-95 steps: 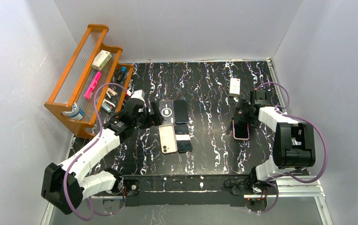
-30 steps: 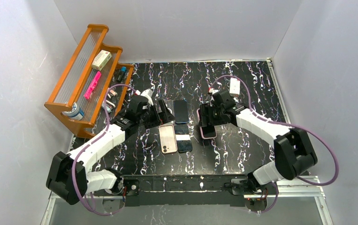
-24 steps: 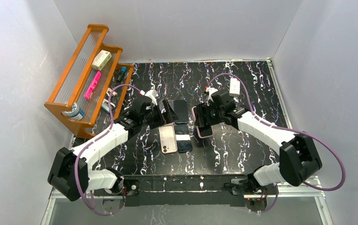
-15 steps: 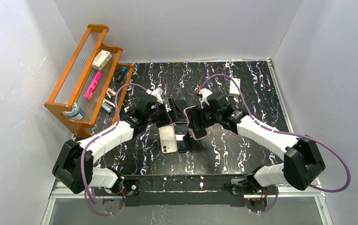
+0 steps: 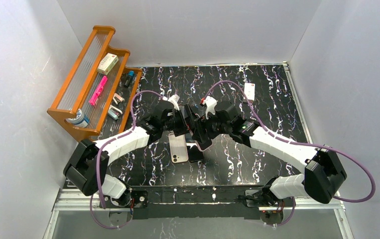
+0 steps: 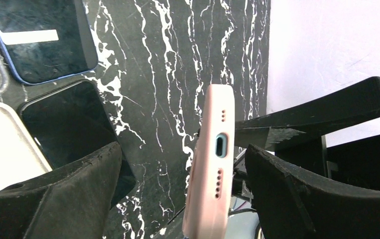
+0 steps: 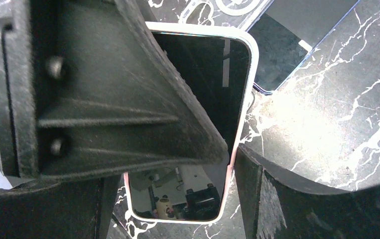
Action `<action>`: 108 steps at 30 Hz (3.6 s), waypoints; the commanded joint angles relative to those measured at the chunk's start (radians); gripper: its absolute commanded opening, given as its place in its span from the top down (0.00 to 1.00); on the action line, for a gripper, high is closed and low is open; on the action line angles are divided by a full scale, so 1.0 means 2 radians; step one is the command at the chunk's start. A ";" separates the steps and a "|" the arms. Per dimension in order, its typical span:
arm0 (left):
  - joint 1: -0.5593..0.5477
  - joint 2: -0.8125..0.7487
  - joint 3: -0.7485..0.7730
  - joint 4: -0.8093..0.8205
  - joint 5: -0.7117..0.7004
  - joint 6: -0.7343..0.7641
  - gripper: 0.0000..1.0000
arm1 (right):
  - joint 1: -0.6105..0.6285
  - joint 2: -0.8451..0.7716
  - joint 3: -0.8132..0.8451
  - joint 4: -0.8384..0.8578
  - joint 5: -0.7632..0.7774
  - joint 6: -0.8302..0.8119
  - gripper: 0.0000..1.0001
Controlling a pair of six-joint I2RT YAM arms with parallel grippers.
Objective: Take the phone out of the phone case
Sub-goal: Pick up the phone at the center of the board.
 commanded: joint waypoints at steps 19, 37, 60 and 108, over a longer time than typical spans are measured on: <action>-0.013 -0.032 -0.028 0.054 -0.022 -0.023 0.95 | 0.010 -0.030 -0.015 0.121 -0.025 0.007 0.92; 0.047 -0.185 -0.149 0.179 -0.102 -0.111 1.00 | -0.050 -0.159 -0.140 0.231 -0.055 0.175 0.02; 0.049 -0.200 -0.154 0.291 -0.083 -0.194 1.00 | -0.059 -0.089 -0.185 0.476 -0.194 0.336 0.47; 0.050 -0.172 -0.175 0.350 -0.056 -0.231 1.00 | -0.042 -0.050 -0.204 0.613 -0.232 0.286 0.50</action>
